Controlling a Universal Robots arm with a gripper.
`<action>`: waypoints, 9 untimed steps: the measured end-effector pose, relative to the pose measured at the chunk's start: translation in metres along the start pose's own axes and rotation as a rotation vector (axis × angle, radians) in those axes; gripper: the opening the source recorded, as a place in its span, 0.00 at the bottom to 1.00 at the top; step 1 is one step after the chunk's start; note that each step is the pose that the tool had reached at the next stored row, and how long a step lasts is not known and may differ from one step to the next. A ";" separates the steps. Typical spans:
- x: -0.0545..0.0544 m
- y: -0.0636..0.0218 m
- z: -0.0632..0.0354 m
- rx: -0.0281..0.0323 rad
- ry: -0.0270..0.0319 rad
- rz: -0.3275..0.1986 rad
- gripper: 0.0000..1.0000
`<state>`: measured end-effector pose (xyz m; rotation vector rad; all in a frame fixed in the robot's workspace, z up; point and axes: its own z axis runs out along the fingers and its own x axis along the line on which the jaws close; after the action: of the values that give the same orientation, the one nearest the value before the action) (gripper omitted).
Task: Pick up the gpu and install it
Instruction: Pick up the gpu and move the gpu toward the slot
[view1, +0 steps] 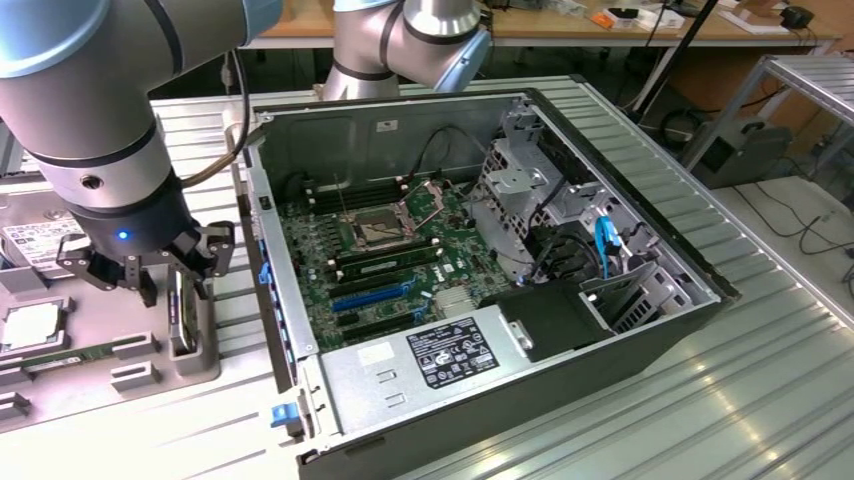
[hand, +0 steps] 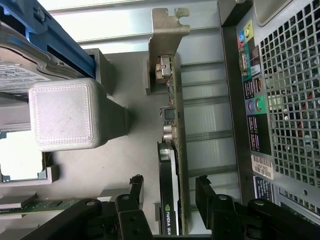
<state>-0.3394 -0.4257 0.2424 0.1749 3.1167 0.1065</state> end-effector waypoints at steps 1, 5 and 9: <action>0.000 0.0000 0.0000 0.0000 0.0000 0.000 0.54; 0.000 0.0000 0.0000 0.0000 0.0000 0.000 0.62; 0.000 0.0000 0.0000 0.0000 0.0000 0.000 0.60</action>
<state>-0.3393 -0.4257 0.2424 0.1749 3.1167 0.1065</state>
